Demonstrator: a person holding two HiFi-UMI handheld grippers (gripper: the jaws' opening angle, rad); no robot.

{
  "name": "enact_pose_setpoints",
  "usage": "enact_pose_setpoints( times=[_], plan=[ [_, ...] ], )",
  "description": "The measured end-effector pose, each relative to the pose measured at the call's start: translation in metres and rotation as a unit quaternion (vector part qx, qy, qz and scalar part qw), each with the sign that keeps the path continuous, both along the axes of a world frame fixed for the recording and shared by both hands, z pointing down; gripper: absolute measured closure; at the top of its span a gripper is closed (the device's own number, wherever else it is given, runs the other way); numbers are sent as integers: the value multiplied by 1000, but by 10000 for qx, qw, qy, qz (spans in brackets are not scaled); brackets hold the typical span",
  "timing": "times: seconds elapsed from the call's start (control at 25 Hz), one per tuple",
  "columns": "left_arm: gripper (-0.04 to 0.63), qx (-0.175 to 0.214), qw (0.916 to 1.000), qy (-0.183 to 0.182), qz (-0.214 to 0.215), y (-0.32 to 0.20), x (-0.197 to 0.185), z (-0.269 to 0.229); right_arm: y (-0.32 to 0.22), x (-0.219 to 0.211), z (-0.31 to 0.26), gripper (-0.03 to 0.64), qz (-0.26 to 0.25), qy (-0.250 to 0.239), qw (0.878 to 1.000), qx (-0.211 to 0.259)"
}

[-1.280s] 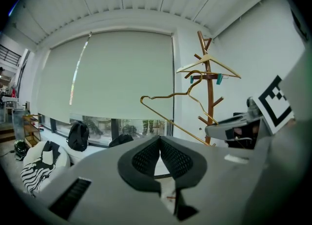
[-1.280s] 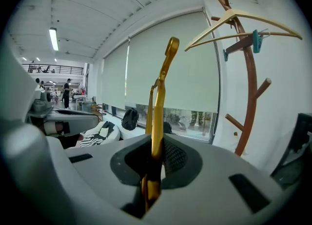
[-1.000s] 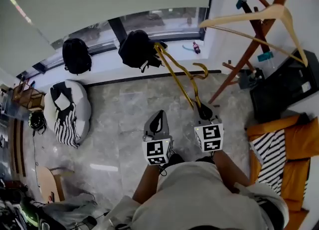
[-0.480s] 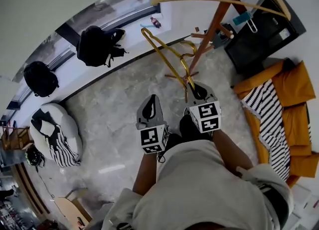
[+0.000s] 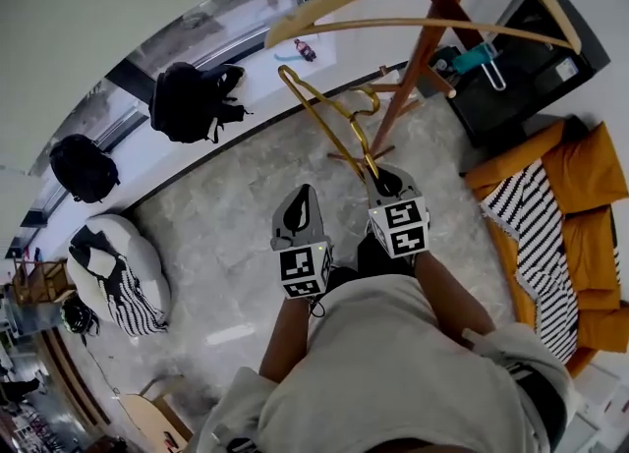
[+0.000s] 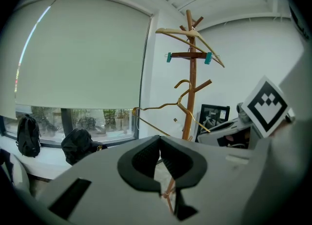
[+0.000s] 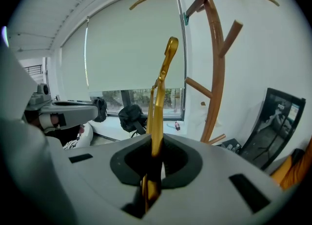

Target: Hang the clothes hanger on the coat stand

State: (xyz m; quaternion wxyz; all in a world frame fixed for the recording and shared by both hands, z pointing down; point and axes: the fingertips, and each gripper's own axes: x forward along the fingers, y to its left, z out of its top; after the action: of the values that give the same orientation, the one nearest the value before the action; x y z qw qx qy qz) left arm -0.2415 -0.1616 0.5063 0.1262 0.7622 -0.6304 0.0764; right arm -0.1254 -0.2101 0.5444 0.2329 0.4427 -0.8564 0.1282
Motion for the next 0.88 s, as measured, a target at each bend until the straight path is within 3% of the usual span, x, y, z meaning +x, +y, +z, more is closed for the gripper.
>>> enact_pose_setpoints(
  times=[0.88],
  plan=[
    [584,-225,9984,-130,499,-43,41,16,-28,25,39,600,115,0,9988,-482]
  ],
)
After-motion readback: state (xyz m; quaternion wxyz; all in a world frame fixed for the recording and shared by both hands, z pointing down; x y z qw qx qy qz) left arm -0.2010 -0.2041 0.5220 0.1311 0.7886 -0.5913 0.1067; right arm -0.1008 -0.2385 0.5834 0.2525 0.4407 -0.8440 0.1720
